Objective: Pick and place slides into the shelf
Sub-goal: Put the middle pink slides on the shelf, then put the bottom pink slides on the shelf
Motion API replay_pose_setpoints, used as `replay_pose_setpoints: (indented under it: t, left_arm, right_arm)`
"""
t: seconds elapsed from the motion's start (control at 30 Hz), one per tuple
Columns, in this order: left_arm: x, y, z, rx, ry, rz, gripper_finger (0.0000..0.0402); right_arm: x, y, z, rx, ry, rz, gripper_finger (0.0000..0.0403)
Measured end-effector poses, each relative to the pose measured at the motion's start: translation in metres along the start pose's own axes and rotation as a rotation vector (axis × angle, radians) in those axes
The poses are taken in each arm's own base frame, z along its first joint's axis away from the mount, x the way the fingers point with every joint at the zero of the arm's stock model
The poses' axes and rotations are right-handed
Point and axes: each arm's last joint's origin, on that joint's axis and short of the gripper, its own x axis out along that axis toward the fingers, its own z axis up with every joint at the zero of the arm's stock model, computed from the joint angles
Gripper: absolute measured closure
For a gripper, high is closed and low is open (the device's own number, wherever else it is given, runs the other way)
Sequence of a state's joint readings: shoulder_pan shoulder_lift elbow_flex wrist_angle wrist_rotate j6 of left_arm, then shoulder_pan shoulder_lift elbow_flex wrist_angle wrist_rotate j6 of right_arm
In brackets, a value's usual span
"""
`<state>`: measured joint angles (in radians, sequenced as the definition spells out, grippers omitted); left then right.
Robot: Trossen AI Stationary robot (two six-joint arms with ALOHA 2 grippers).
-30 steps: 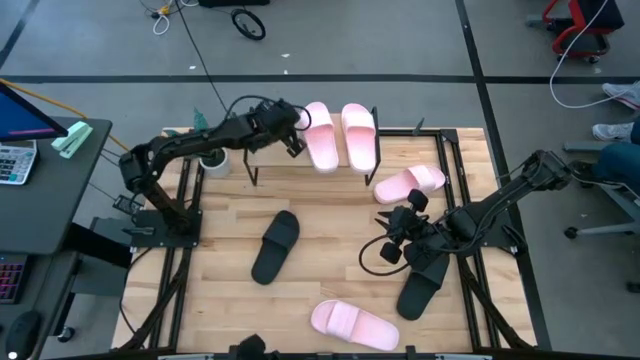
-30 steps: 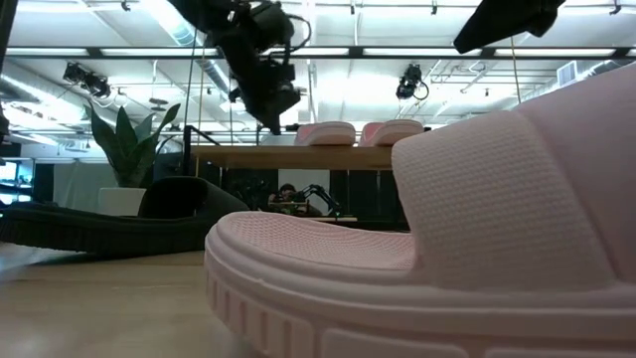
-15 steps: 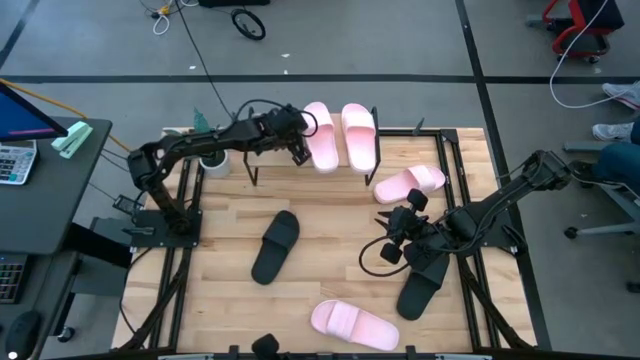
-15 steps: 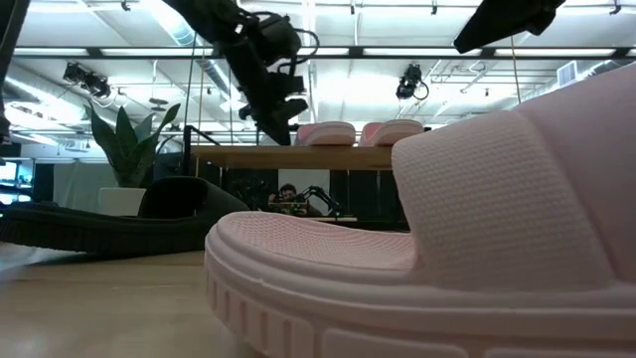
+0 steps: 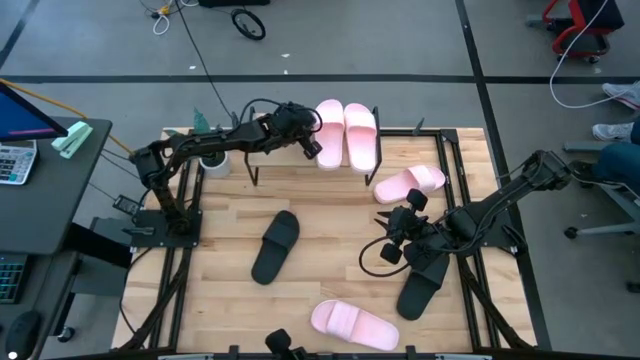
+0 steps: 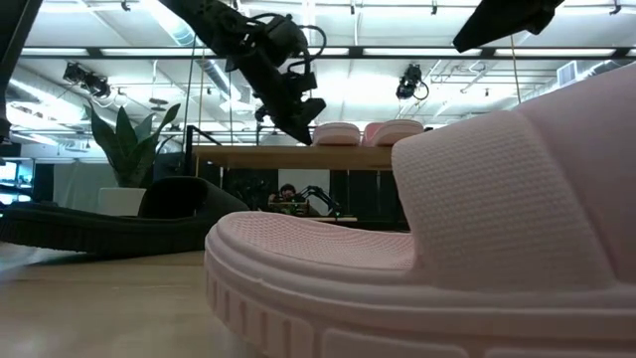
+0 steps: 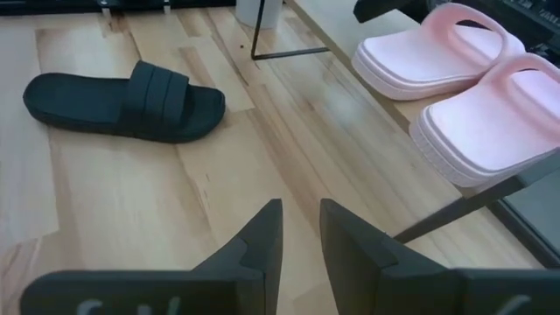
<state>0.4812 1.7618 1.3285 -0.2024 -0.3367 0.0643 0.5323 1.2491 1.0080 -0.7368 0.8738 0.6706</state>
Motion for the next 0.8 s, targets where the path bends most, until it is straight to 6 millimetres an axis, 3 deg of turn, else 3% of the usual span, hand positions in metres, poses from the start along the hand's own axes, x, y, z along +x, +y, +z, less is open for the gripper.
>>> replay_pose_setpoints:
  t: [0.5,0.6,0.8]
  left_arm:
    - [-0.003,-0.006,-0.001,0.039,0.012,-0.032,0.0393]
    - [-0.023,-0.014,0.009,0.056,-0.04,-0.04,0.0386]
    - [-0.084,-0.036,0.034,0.191,-0.131,0.011,0.0397]
  right_arm:
    - [0.0,0.0,0.0,-0.014,0.0,0.0,0.0318]
    - [0.0,0.0,0.0,-0.019,0.0,0.0,0.0318]
    - [0.0,-0.002,-0.002,0.009,0.011,-0.01,0.0318]
